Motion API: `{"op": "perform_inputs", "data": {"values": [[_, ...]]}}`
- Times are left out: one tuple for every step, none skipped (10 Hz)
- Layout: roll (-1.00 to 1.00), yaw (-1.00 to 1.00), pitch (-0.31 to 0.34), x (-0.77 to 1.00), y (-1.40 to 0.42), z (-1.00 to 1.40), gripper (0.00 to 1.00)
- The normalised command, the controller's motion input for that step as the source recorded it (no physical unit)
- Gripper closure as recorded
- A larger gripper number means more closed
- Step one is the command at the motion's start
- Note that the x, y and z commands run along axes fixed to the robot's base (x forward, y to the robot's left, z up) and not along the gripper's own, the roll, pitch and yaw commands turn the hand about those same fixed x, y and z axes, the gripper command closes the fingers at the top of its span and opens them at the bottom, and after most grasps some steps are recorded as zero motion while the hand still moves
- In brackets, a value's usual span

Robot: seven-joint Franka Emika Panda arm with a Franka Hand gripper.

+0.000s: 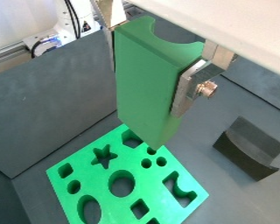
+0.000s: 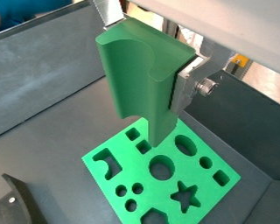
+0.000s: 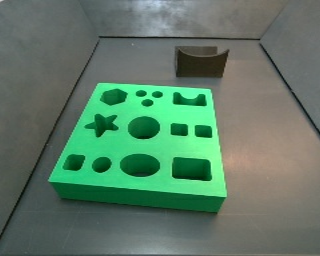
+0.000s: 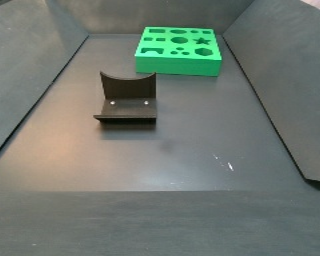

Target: Insert the arch object.

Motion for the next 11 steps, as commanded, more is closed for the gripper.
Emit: {"op": "perform_inputs", "data": {"values": [[0.08,-0.11,-0.010,0.89,-0.14,-1.00,1.00],[0.10,-0.05,-0.011,0.93,-0.08,-1.00,1.00],[0.06,-0.06,0.000,0.99,0.00,-1.00,1.00],[0.06,-0.04,0.000,0.99,0.00,-1.00,1.00],[0.06,-0.04,0.000,1.00,0.00,-1.00,1.00],[0.05,-0.01,0.000,0.97,0.00,-1.00,1.00],[0.05,0.00,0.000,0.87,0.05,-1.00,1.00],[0.07,0.00,0.000,0.59,0.23,-1.00,1.00],[0.10,0.00,0.000,0.40,0.29,-1.00,1.00],[0.21,-0.13,0.000,0.34,0.32,-0.92,1.00],[0.35,-0.10,0.000,0.15,0.29,-0.67,1.00]]}}
